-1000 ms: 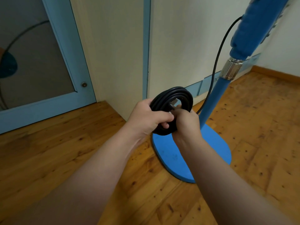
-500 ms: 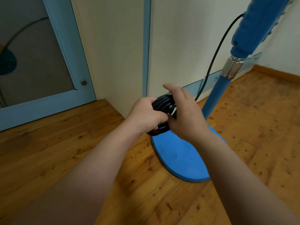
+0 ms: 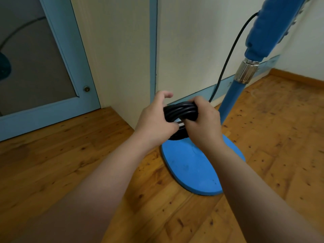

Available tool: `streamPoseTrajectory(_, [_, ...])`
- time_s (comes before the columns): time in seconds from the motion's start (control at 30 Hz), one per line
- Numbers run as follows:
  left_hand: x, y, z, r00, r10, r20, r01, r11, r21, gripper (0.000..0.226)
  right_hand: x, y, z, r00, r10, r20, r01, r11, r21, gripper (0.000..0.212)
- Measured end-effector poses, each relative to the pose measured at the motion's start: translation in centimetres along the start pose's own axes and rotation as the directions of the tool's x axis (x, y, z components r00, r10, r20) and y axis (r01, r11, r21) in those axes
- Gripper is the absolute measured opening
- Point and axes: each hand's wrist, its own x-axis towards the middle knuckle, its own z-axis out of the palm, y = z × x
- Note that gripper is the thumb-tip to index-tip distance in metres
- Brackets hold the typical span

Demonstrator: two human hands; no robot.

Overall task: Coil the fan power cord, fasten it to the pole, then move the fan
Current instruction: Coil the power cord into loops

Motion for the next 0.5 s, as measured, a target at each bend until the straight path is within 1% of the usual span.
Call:
streamPoseTrajectory(0.07, [0.0,-0.6,0.2,0.998,-0.026,-0.061,0.023,0.998,-0.051,0.05,0.2,-0.1,-0.1,0.992,0.12,-0.044,-0.112,0.982,0.151,0.015])
streamPoseTrajectory(0.13, [-0.1,-1.0,0.5,0.992,-0.077,-0.102,0.061,0.987,-0.15,0.039,0.4,-0.3,-0.1,0.976,0.216,-0.034,-0.197,0.936,0.291,0.015])
streamPoseTrajectory(0.17, [-0.1,-1.0,0.7,0.988,-0.104,-0.112,0.079,0.975,-0.208,0.034,0.4,-0.3,0.0,0.962,0.273,-0.015,-0.248,0.896,0.369,0.015])
streamPoseTrajectory(0.2, [0.0,-0.9,0.9,0.985,-0.129,-0.115,0.094,0.958,-0.273,0.03,0.4,-0.3,0.2,0.941,0.337,0.01,-0.303,0.832,0.465,0.014])
streamPoseTrajectory(0.27, [0.1,-0.6,1.2,0.982,-0.158,-0.106,0.101,0.907,-0.409,0.022,0.4,-0.4,0.6,0.884,0.459,0.086,-0.399,0.648,0.649,0.01])
streamPoseTrajectory(0.3, [0.1,-0.4,1.3,0.981,-0.163,-0.101,0.098,0.88,-0.465,0.022,0.4,-0.4,0.8,0.859,0.496,0.129,-0.43,0.56,0.708,0.011])
streamPoseTrajectory(0.37, [0.4,0.0,1.5,0.982,-0.152,-0.112,0.071,0.847,-0.527,0.028,0.4,-0.3,1.2,0.829,0.525,0.194,-0.461,0.445,0.768,0.015])
streamPoseTrajectory(0.4, [0.5,0.1,1.5,0.982,-0.14,-0.124,0.053,0.844,-0.534,0.03,0.3,-0.3,1.4,0.822,0.529,0.21,-0.469,0.42,0.777,0.017])
streamPoseTrajectory(0.43, [0.6,0.2,1.6,0.982,-0.128,-0.136,0.037,0.848,-0.528,0.031,0.3,-0.2,1.4,0.819,0.53,0.219,-0.474,0.41,0.78,0.018])
streamPoseTrajectory(0.5, [0.7,0.3,1.7,0.982,-0.102,-0.16,0.01,0.869,-0.494,0.032,0.2,-0.1,1.3,0.824,0.523,0.216,-0.475,0.431,0.767,0.017])
